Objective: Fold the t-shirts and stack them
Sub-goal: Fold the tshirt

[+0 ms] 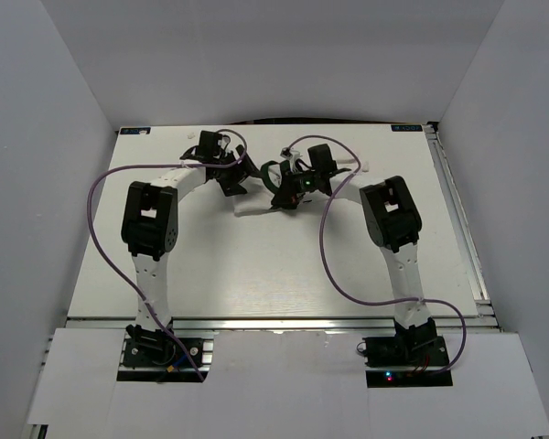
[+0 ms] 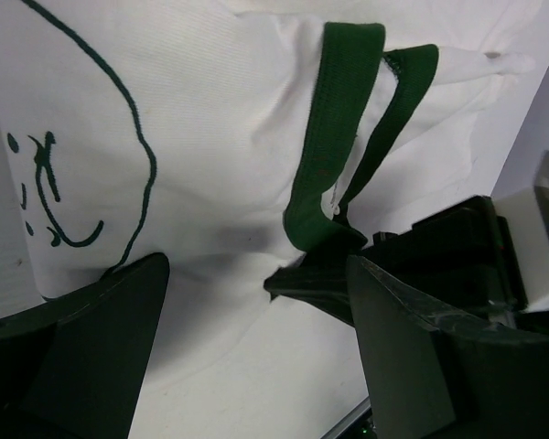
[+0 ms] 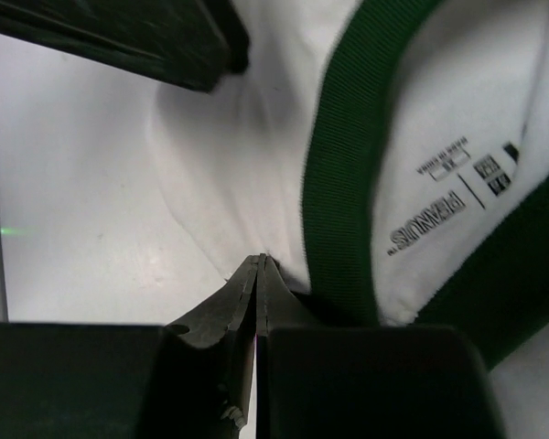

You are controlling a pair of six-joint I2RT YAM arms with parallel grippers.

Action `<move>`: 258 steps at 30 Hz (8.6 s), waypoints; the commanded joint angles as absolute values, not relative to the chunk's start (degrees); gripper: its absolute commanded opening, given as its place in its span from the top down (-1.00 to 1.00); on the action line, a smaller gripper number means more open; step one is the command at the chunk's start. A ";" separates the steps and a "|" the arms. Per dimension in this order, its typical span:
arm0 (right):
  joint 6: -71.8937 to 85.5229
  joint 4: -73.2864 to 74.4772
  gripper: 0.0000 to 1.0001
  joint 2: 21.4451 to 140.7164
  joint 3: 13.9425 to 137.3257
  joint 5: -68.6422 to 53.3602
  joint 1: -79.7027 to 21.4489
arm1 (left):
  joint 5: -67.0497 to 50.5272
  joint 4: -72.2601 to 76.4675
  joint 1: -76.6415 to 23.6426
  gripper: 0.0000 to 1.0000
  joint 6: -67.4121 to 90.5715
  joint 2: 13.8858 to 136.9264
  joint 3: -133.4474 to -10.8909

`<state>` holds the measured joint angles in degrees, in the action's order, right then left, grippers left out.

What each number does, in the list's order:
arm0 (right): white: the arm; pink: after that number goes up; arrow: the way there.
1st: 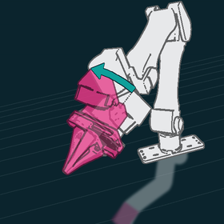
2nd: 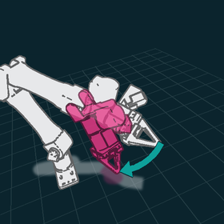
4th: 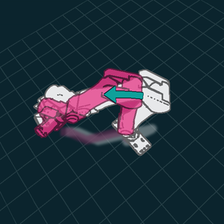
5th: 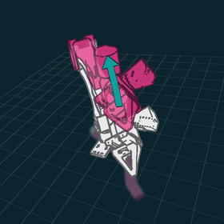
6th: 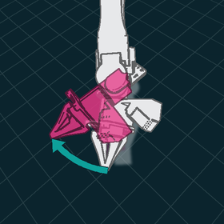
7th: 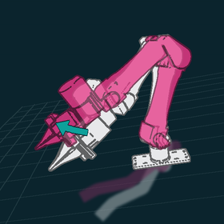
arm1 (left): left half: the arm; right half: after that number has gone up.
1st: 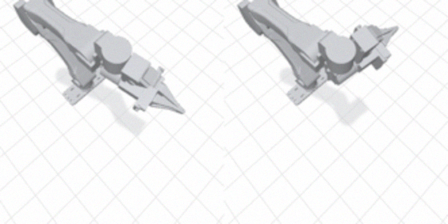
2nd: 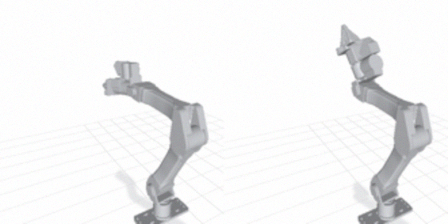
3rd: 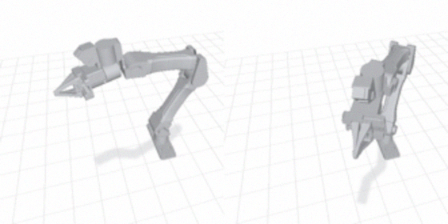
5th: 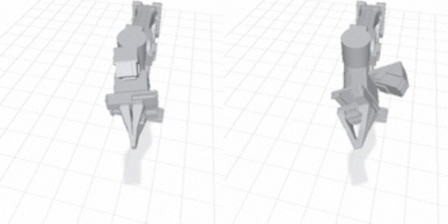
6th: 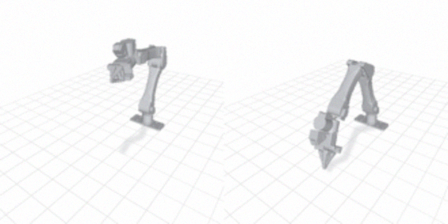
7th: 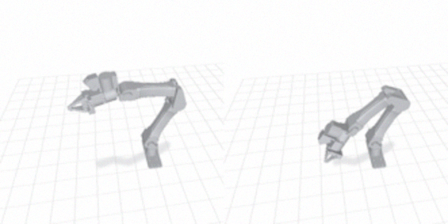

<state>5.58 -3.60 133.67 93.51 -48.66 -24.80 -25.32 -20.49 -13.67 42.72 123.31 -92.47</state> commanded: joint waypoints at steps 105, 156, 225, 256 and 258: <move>0.88 14.15 0.43 134.91 104.86 -21.52 -4.57 | -44.21 -3.87 2.64 -0.96 49.75 82.00 -56.60; 15.20 18.20 1.00 130.43 119.44 -23.47 -29.88 | -44.38 -6.06 3.34 -0.96 46.93 71.72 -49.39; -33.33 16.54 -0.71 114.00 96.95 -45.26 -23.56 | -39.21 -6.95 -4.03 -0.89 52.19 82.69 -51.94; -17.49 6.42 -0.72 104.06 82.00 -46.58 -15.73 | -14.15 -1.23 -17.84 -0.24 61.96 104.32 -63.72; -17.32 6.33 -0.72 104.15 82.00 -46.67 -15.73 | -14.59 -0.62 -17.93 -0.22 61.96 104.76 -63.90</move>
